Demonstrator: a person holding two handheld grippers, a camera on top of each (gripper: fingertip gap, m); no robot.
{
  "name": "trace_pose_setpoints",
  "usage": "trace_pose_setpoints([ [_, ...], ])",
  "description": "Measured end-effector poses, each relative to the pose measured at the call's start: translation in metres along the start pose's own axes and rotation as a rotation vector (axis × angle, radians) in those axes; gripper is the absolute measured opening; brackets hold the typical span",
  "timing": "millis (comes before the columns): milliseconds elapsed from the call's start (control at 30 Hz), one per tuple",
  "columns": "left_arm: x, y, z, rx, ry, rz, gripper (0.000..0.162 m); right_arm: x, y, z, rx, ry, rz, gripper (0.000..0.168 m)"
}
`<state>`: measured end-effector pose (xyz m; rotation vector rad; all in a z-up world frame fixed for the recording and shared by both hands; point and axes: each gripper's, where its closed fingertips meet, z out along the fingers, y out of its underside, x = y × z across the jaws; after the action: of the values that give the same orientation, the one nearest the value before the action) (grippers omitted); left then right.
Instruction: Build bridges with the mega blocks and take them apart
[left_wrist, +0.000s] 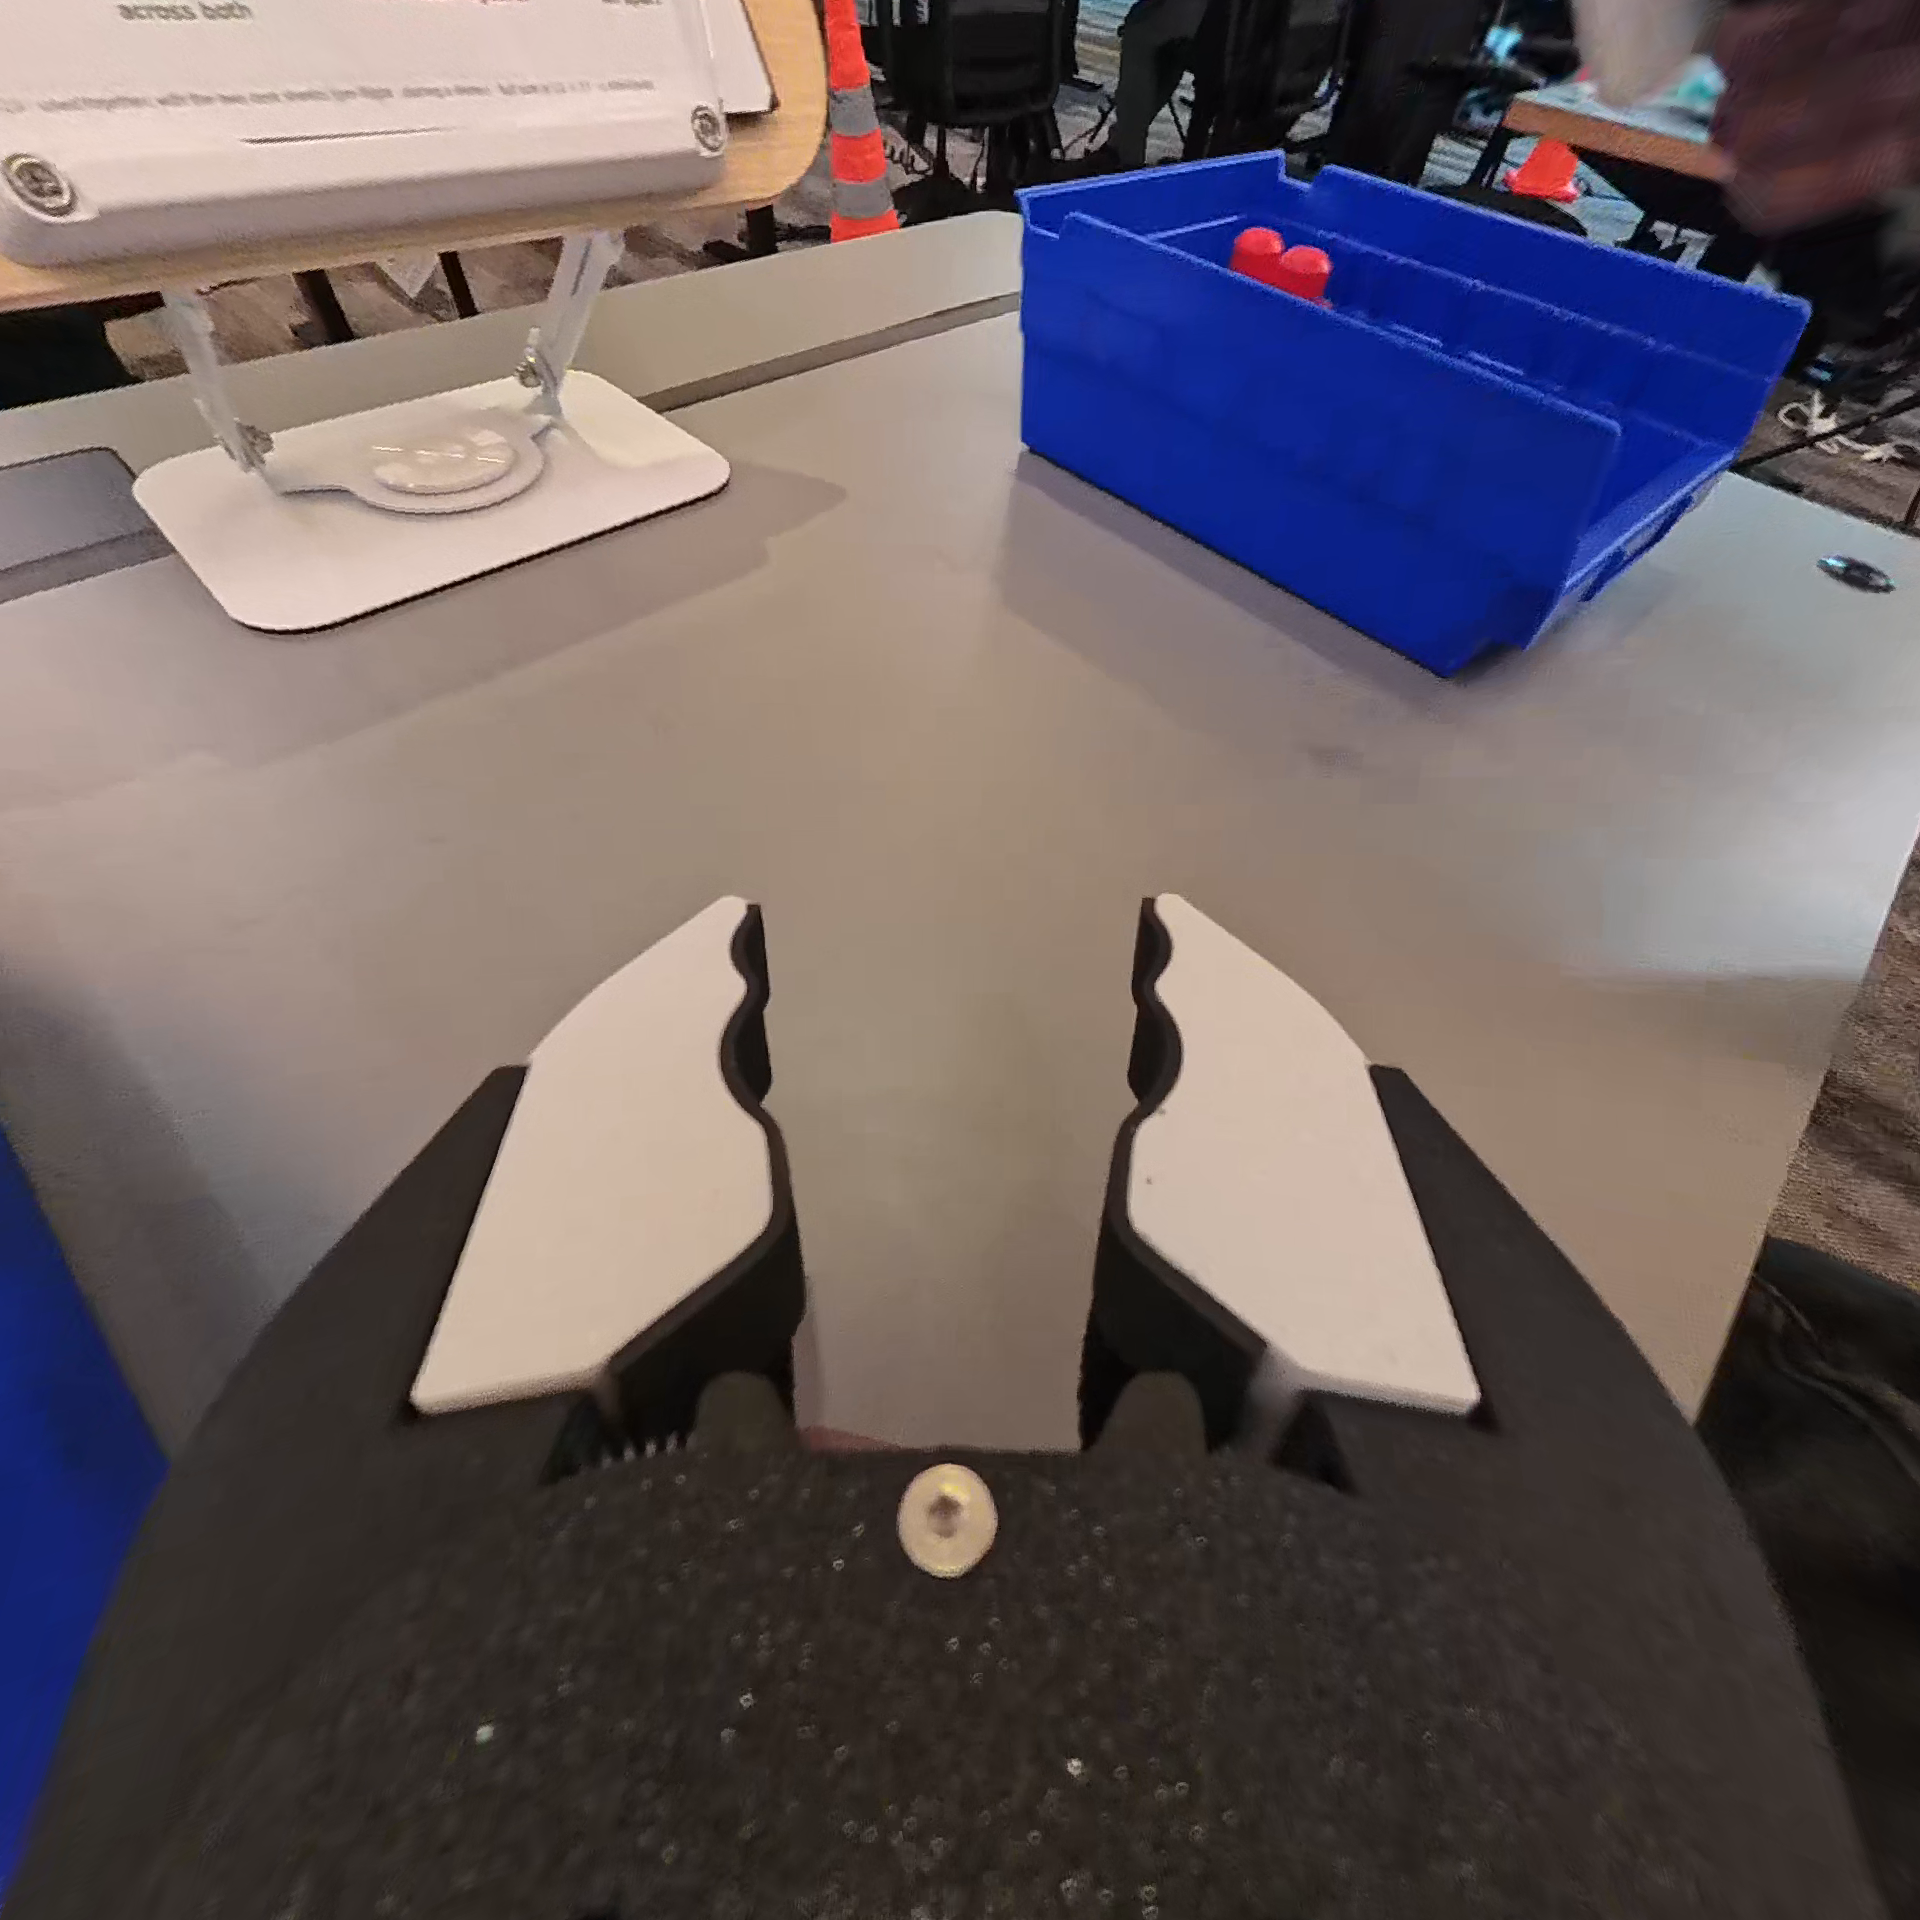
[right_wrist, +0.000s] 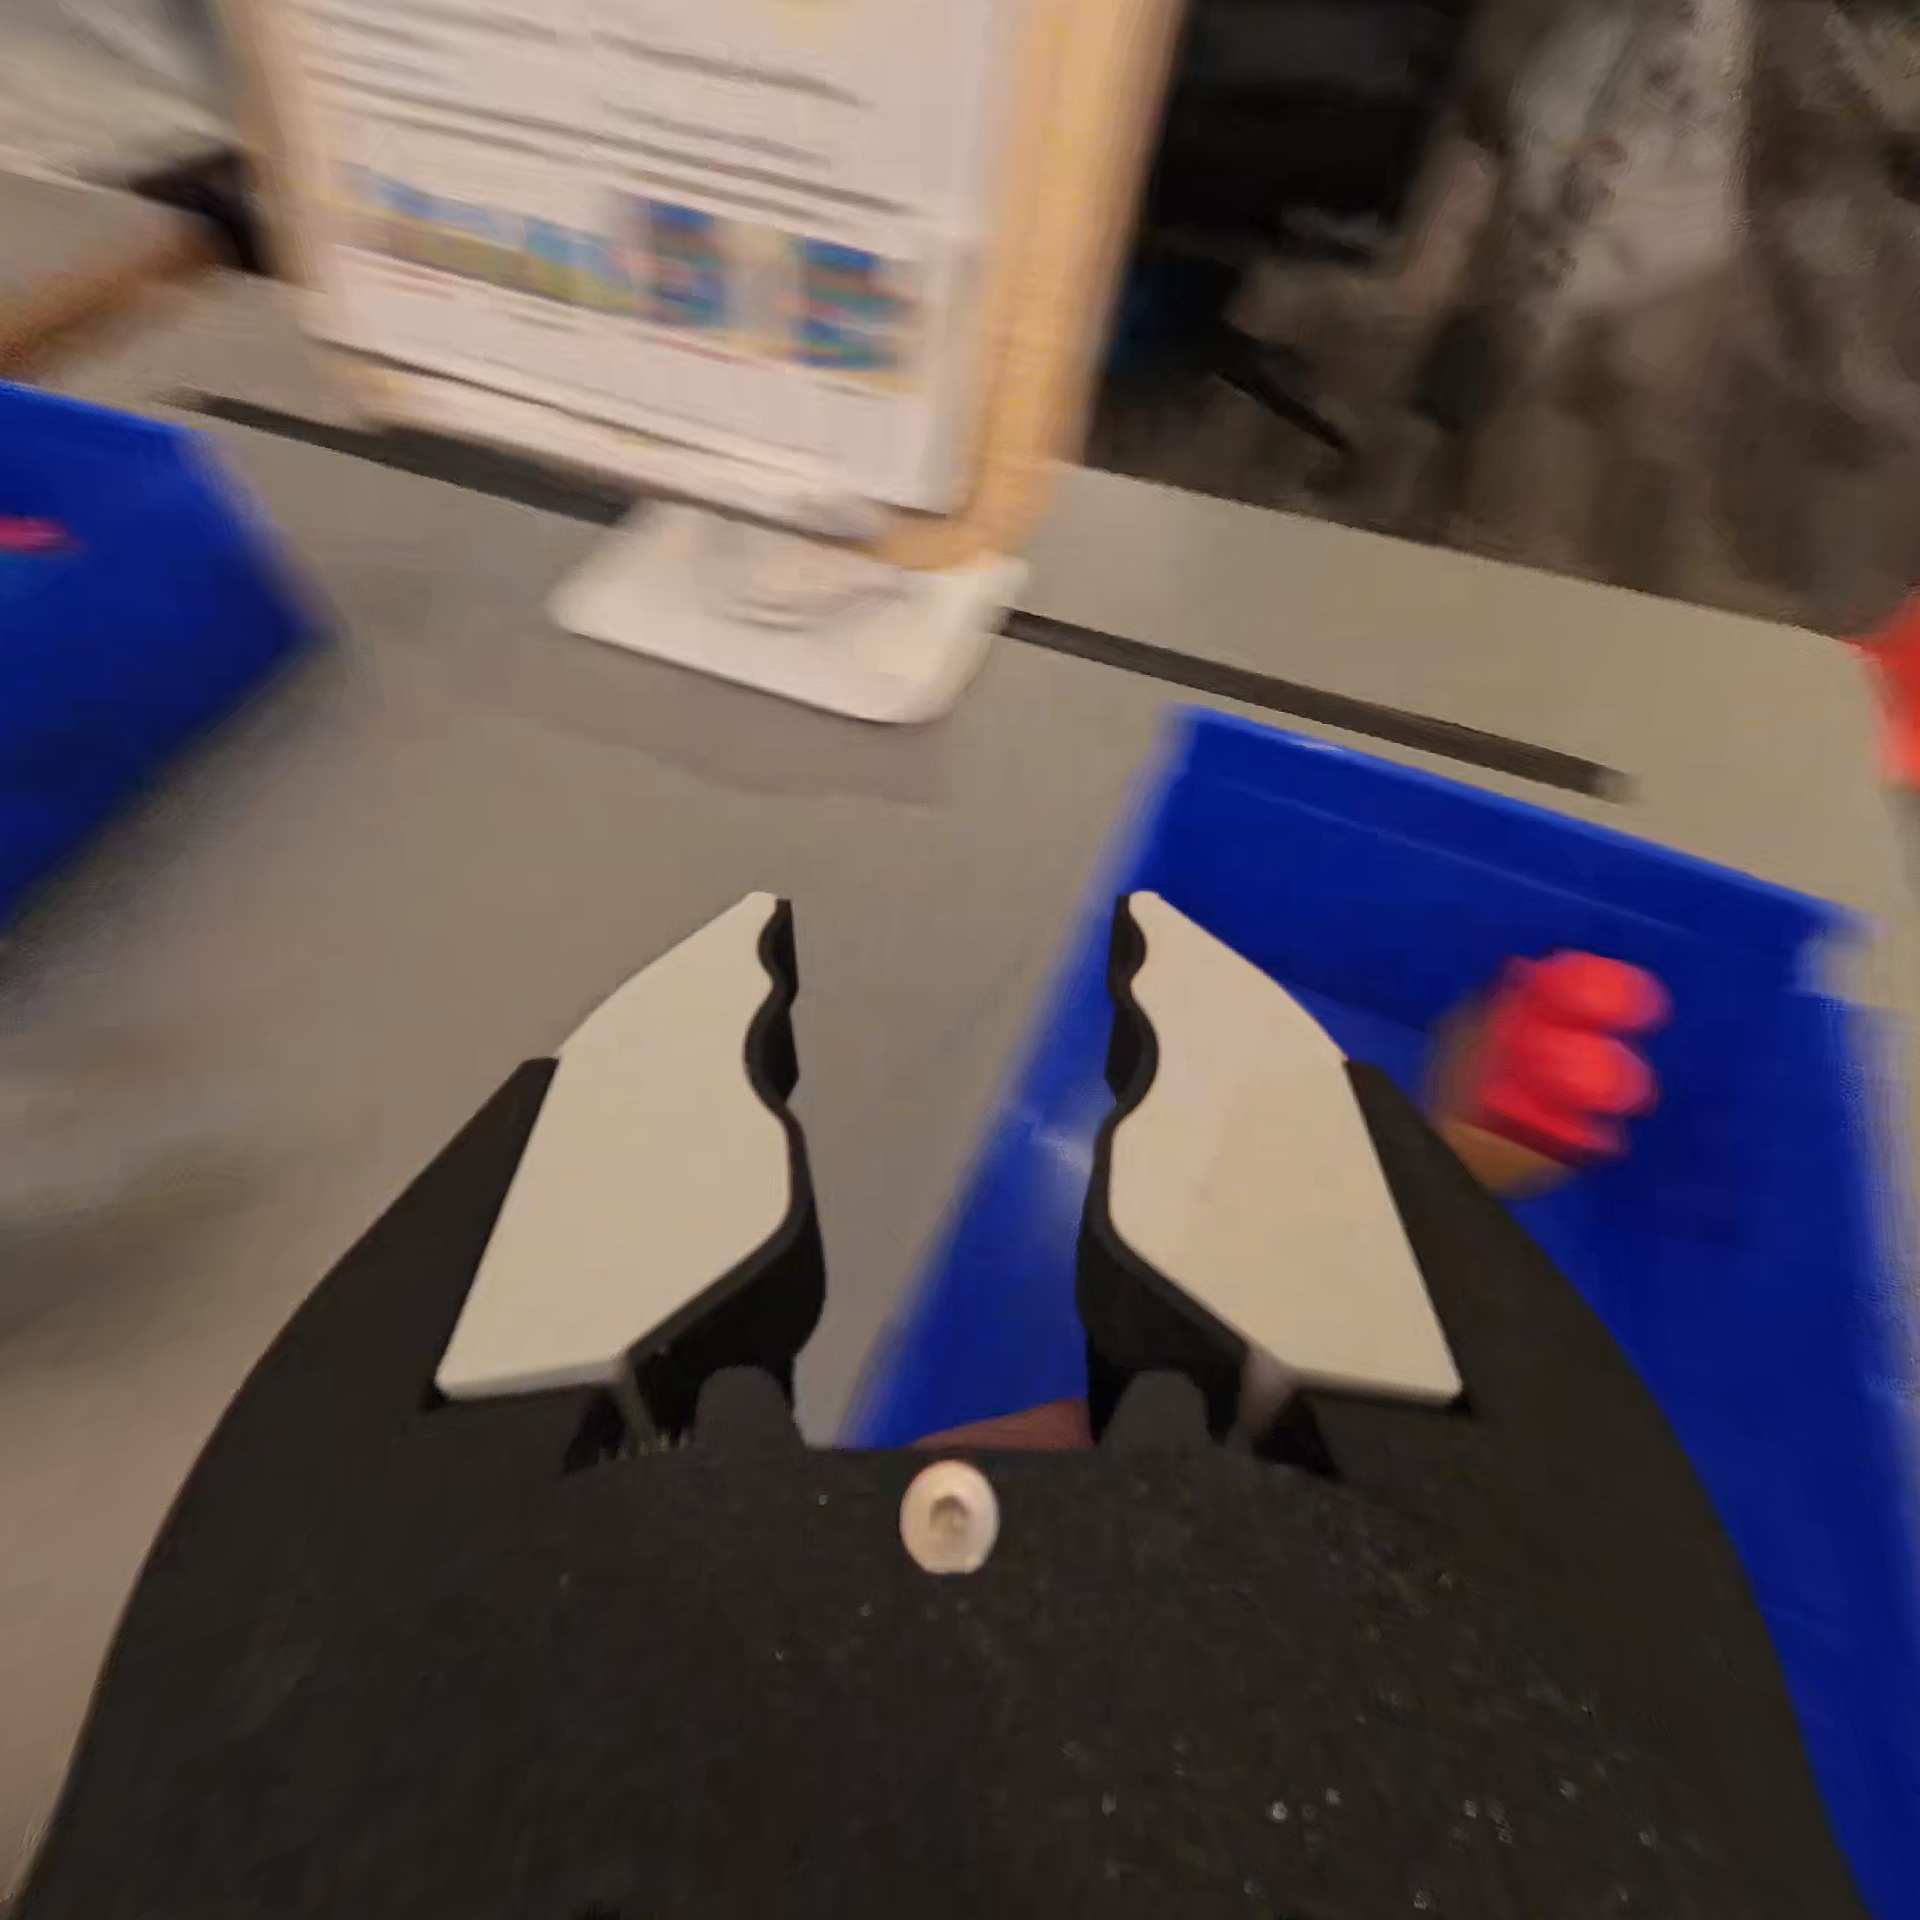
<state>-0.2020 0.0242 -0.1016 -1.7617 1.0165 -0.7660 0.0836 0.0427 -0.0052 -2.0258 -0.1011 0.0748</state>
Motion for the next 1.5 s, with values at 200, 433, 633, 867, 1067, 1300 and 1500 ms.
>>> trace_pose_setpoints([
  [200,0.006,0.014,0.009,-0.049,0.018,-0.032,0.066,-0.204,0.092,-0.016,0.082,-0.528,0.025,0.054],
  [433,0.027,0.025,0.004,-0.113,0.043,-0.019,0.067,-0.228,0.128,-0.012,0.040,-0.535,-0.079,0.049],
  [633,0.018,0.004,-0.052,-0.122,0.029,-0.022,0.067,-0.219,0.128,-0.011,0.026,-0.581,-0.027,0.046],
  [867,-0.113,-0.040,-0.113,-0.343,-0.093,0.395,0.066,-0.215,0.132,-0.003,0.013,-0.569,-0.075,0.044],
  [1067,-0.184,0.009,-0.065,-0.643,0.208,0.505,0.071,-0.211,0.136,0.003,-0.012,-0.532,-0.093,0.044],
  [1300,-0.211,0.046,-0.038,-0.872,0.295,0.597,0.078,-0.218,0.141,0.006,-0.039,-0.522,-0.087,0.044],
  [1500,-0.221,0.066,-0.044,-1.002,0.299,0.625,0.068,-0.222,0.145,0.006,-0.050,-0.523,-0.112,0.043],
])
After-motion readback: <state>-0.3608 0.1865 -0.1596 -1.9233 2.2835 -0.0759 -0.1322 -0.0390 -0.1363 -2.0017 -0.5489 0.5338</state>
